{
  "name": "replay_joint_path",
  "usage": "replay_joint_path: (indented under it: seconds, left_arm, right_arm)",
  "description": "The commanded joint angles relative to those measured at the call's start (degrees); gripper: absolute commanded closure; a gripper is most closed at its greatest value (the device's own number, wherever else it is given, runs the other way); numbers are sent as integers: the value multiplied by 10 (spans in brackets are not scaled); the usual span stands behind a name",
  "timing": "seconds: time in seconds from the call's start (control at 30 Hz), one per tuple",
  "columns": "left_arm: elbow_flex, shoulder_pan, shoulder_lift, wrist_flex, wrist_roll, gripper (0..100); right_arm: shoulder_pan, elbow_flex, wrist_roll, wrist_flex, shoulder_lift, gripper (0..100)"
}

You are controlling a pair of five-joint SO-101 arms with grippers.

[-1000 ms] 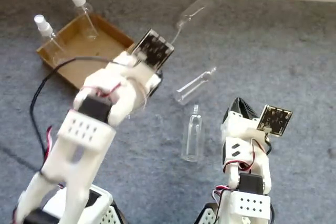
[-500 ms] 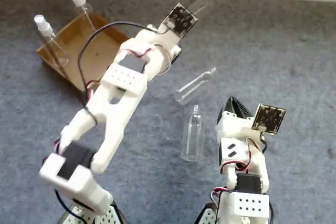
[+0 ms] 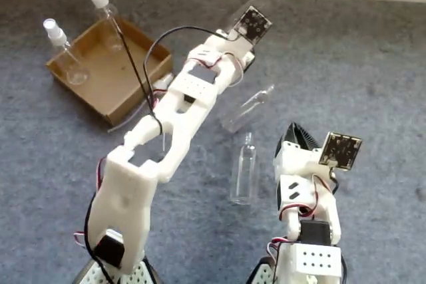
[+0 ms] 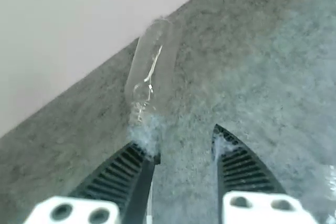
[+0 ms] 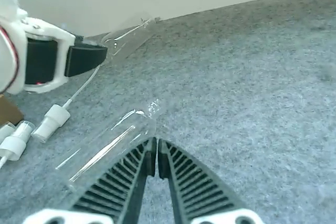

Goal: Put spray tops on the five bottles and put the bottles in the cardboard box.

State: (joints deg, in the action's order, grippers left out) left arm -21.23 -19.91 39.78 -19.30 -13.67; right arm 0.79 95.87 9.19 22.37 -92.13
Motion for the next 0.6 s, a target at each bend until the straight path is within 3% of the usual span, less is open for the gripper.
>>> replay_joint_path:
  seconds: [0.0,0.13,0.33,0.57]
  left_arm:
    - [-124,-3,68,15,8,886]
    - [-168,-7,103,11,8,886]
    - [-138,-7,78,-4,8,885]
    - [-137,-4,-11,-166,8,885]
  right_arm:
    - [-3,29,4,-13,-7,995]
    - [-3,29,4,-13,-7,995]
    - [-3,29,4,-13,-7,995]
    - [-3,29,4,-13,-7,995]
